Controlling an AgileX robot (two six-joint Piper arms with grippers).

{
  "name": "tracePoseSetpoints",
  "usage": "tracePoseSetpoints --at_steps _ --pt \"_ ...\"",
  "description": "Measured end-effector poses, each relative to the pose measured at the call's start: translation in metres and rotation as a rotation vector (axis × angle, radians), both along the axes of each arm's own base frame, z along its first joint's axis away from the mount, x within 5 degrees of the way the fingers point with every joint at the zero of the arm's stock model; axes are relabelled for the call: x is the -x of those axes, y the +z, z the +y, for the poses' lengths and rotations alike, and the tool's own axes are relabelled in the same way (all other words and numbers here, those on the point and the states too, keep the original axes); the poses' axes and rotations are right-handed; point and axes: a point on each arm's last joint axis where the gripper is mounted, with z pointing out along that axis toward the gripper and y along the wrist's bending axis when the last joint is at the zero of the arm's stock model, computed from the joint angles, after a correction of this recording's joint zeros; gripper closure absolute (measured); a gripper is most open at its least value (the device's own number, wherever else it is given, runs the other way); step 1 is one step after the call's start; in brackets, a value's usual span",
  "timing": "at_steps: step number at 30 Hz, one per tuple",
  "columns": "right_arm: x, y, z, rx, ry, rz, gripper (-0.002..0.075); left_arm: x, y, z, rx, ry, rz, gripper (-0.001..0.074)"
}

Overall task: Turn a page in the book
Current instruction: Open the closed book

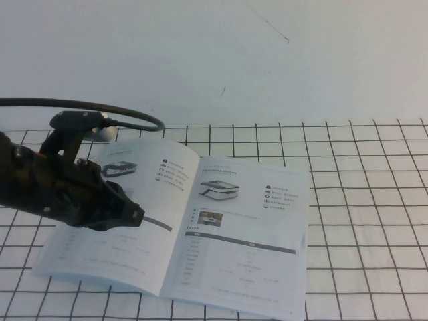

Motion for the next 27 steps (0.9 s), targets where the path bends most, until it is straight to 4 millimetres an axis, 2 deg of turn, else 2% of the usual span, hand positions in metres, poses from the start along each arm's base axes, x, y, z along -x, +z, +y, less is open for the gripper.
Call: tracePoseSetpoints --at_steps 3,6,12,16,27 --pt "-0.021 -0.010 0.012 -0.111 0.110 0.094 0.0727 -0.001 -0.007 -0.007 -0.005 -0.028 0.028 0.0737" --pt "-0.040 -0.024 0.021 -0.163 0.181 0.175 0.0693 -0.003 -0.013 -0.015 -0.017 -0.033 0.043 0.0737" --pt "-0.065 -0.049 0.045 -0.157 0.243 0.222 0.0516 -0.013 -0.020 -0.018 -0.056 0.034 0.003 0.0737" --pt "-0.078 -0.062 0.062 -0.149 0.258 0.205 0.0419 -0.020 -0.035 -0.019 -0.075 0.034 0.043 0.0737" --pt "-0.110 -0.110 0.074 -0.136 0.290 0.263 0.0392 -0.039 -0.082 -0.021 -0.133 0.044 0.147 0.0737"
